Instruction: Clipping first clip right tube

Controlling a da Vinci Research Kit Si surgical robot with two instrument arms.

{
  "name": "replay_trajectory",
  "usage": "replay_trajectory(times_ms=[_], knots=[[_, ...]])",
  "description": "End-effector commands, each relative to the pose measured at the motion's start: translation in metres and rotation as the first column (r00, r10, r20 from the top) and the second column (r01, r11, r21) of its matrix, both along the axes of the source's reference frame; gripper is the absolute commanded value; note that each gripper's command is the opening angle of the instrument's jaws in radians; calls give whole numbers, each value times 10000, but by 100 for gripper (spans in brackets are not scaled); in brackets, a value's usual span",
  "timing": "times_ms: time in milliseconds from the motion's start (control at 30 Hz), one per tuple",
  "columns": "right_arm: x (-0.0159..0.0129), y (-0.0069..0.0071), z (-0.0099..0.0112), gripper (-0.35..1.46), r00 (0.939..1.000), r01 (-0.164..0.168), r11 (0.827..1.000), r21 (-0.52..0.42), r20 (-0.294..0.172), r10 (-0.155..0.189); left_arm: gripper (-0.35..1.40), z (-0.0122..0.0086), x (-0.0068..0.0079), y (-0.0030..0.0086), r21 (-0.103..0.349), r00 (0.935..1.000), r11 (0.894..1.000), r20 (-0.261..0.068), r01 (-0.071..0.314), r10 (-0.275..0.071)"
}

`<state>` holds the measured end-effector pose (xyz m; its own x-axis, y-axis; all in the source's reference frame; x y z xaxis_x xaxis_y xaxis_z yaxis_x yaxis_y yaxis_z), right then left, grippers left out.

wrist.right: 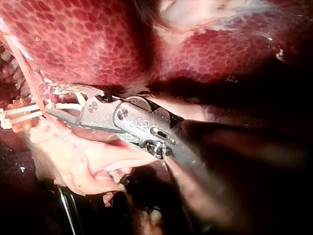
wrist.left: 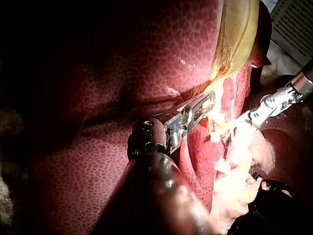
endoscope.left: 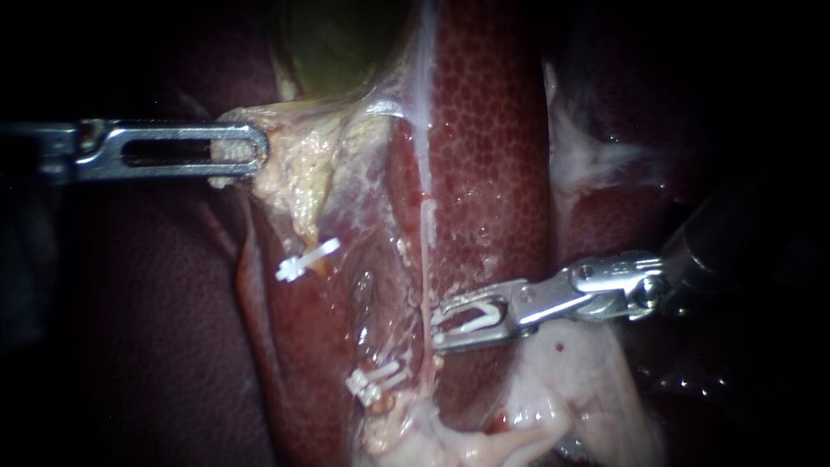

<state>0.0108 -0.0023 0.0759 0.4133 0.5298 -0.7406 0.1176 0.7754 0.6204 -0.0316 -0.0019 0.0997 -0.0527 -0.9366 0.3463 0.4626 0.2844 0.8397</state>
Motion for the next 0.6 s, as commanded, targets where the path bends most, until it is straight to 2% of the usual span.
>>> replay_trajectory(times_ms=[33,267,433,600], knots=[[-3,1,-2,25,10000,3,10000,18,-7,-3,-35,0,0,0,1,10000,10000,0,-1,1],[-15,5,-13,35,10000,55,9999,87,-48,-55,-35,0,0,0,1,10000,10000,0,-1,1],[-12,2,-17,36,9999,54,9999,107,-118,-52,-35,0,0,0,1,10000,10000,0,-1,1],[-3,-2,-15,40,9991,-10,9998,185,-416,18,-35,0,0,0,0,10000,10000,0,-1,1]])
